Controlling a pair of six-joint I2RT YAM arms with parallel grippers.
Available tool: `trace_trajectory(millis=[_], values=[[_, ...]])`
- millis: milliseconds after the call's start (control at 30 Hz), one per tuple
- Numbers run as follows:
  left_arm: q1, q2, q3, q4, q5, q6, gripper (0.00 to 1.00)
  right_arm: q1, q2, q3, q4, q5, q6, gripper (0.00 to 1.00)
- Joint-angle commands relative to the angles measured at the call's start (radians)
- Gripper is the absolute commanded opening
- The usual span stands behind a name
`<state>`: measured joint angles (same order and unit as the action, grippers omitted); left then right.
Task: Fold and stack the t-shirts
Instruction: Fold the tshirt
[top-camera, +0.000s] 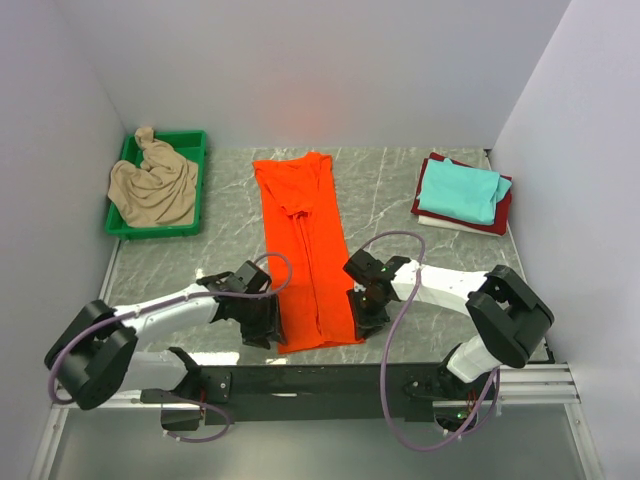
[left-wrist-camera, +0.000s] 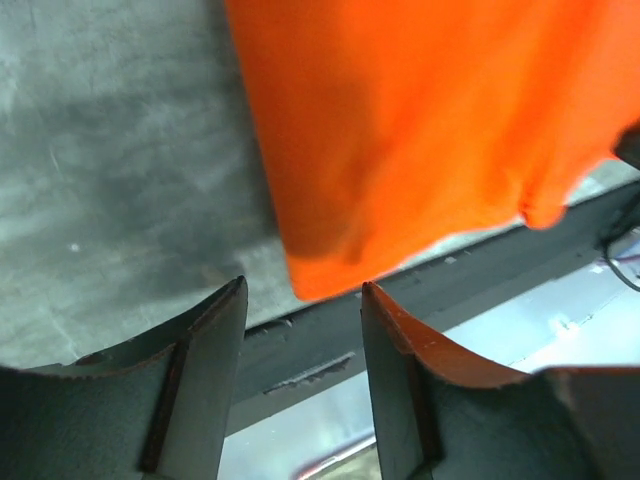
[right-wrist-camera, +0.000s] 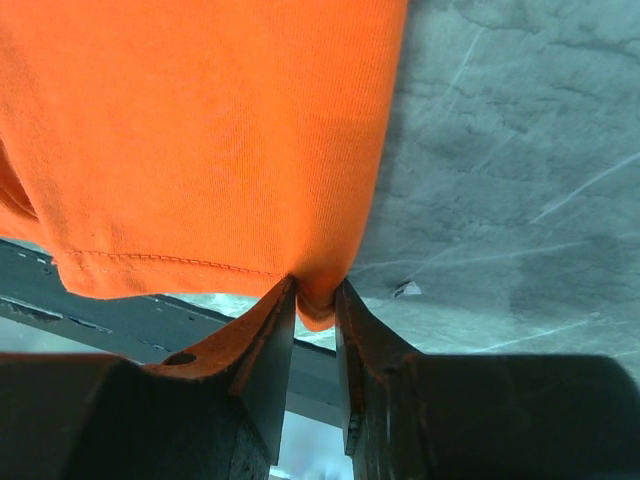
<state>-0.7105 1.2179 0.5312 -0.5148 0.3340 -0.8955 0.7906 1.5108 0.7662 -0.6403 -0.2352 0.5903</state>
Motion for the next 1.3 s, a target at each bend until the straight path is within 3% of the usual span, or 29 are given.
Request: trace_trajectory(millis=[0, 233, 433, 600, 733, 933, 1267], values=[[-0.007, 0.048, -0.011, 0.052, 0.016, 0.01, 0.54, 0.018, 0.025, -0.013, 0.037, -0.001, 0.006, 0.3], [-0.01, 0.066, -0.007, 0.061, 0.005, 0.018, 0.47, 0.021, 0.026, -0.016, 0.042, -0.001, 0.013, 0.3], [-0.014, 0.087, -0.022, 0.076, 0.008, 0.01, 0.35, 0.024, 0.043, 0.004, 0.041, -0.004, 0.008, 0.3], [-0.018, 0.12, -0.019, 0.081, 0.002, 0.02, 0.19, 0.024, 0.045, 0.007, 0.03, -0.009, 0.005, 0.27], [-0.021, 0.123, -0.011, 0.076, -0.01, 0.023, 0.01, 0.025, 0.043, 0.012, 0.021, -0.013, 0.003, 0.12], [-0.021, 0.095, 0.016, 0.055, -0.046, 0.024, 0.0, 0.027, 0.04, 0.034, 0.01, -0.03, -0.001, 0.0], [-0.021, 0.002, 0.096, -0.033, -0.133, 0.024, 0.0, 0.027, -0.035, 0.105, -0.088, 0.007, 0.017, 0.0]])
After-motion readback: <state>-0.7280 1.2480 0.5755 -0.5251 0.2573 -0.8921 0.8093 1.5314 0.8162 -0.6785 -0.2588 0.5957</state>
